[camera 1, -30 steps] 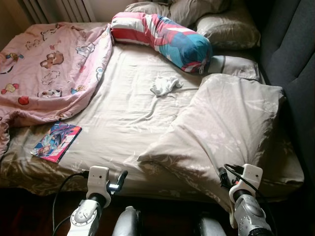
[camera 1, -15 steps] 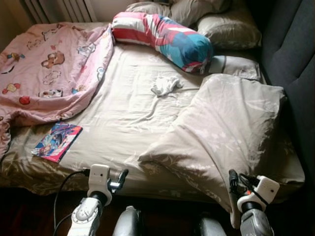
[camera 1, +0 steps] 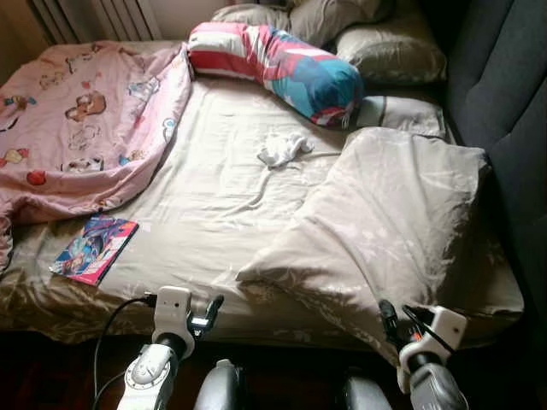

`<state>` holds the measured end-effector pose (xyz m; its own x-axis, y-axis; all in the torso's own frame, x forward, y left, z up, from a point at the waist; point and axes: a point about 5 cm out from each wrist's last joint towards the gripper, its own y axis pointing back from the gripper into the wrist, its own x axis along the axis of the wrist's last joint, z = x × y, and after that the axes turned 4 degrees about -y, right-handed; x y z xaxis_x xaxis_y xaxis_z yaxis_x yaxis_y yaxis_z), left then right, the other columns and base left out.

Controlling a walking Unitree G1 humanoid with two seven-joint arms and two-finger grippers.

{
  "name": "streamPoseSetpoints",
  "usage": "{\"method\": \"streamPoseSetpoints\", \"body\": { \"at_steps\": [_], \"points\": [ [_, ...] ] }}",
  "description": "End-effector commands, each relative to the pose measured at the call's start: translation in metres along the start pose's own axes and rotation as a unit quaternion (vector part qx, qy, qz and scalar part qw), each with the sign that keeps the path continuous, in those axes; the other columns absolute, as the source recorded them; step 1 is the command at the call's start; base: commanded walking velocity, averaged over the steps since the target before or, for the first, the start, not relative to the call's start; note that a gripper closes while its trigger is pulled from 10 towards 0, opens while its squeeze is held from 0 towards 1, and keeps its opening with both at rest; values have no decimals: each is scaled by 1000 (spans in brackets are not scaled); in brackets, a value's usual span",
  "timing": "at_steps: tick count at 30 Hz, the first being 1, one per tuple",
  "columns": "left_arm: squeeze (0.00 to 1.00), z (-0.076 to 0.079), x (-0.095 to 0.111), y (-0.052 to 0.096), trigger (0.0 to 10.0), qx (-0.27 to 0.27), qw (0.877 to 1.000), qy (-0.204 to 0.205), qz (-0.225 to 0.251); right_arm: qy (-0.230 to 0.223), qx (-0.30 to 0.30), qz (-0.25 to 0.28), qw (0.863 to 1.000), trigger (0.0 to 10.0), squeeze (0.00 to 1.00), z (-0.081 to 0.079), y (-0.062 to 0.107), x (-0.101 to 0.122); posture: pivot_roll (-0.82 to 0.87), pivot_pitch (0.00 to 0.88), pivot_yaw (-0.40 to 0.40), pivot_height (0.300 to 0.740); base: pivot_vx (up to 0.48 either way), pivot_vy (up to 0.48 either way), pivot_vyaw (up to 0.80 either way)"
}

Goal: Clean up the room

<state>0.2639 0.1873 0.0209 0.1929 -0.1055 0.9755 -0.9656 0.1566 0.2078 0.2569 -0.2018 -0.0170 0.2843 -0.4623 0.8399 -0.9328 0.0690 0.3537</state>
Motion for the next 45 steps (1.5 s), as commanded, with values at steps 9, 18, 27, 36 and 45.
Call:
{"method": "streamPoseSetpoints", "body": {
  "at_steps": [9,18,27,36,45],
  "points": [
    [0,-5,-7,9,10000,-11,1000,-17,-15,60,-28,-76,995,10000,0,-7,-9,-9,-41,235,108,651,0,0,0],
    [0,-2,-2,6,10000,-13,1000,-16,-9,70,-36,-112,991,10000,0,-10,-10,-17,-33,245,98,651,0,0,0],
    [0,-1,-3,6,10000,-11,1000,-15,-9,82,-35,-122,989,0,0,-13,-8,-22,-32,243,95,651,0,0,0],
    [0,-4,0,4,10000,-7,1000,-19,-6,91,-37,-130,987,0,0,-13,-8,-24,-32,230,100,651,0,0,0],
    [0,-6,0,5,10000,-6,1000,-23,-7,103,-51,-129,985,0,0,-10,-6,-26,-34,224,100,651,0,0,0]
  ]
}}
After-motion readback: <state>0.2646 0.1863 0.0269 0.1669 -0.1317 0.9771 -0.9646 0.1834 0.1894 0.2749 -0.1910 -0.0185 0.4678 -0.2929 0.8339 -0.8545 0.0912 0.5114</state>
